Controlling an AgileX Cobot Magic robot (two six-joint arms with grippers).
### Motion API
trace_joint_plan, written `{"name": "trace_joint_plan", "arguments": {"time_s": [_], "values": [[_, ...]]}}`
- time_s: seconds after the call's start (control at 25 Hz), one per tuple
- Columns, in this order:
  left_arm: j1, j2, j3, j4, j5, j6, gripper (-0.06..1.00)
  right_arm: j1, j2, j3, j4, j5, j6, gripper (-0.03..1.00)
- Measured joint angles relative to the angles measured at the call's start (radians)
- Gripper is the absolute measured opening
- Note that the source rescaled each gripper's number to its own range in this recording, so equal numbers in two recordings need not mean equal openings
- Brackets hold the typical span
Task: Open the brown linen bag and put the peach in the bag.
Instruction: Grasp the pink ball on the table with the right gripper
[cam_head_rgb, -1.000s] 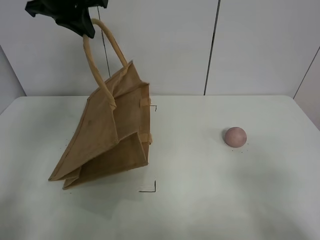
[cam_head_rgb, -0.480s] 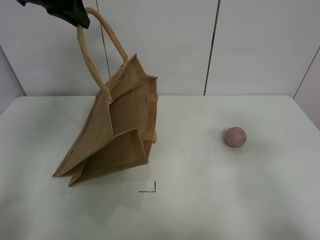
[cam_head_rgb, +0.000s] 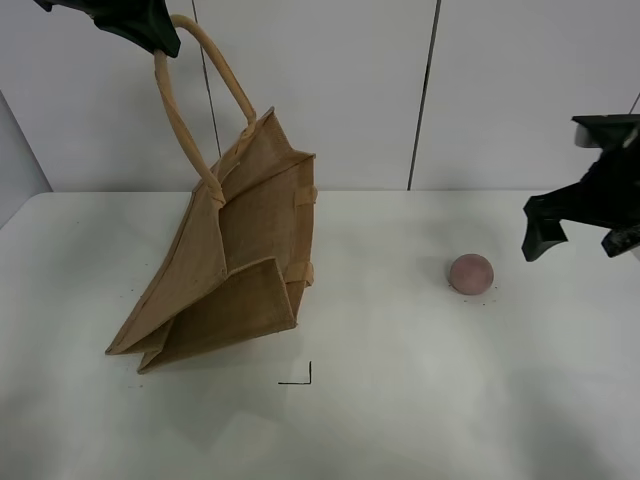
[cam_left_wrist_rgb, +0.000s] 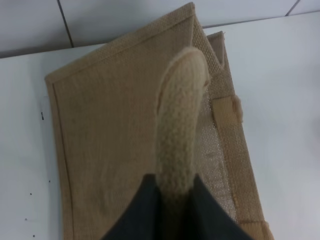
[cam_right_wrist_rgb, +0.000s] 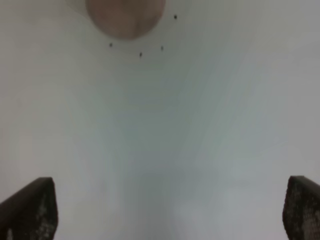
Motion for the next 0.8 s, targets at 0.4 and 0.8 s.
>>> {"name": "trace_joint_plan", "arguments": {"time_s": [0.4,0.8], "values": [[0.000,0.000,0.000,-0.005,0.000,0.001,0.00,0.000,0.409,-0.247,0.134,-0.063,-0.049,1.00],[0.000,0.000,0.000,-0.005,0.000,0.003,0.00,0.000,0.494,-0.249,0.157,-0.223,-0.058,1.00]]}}
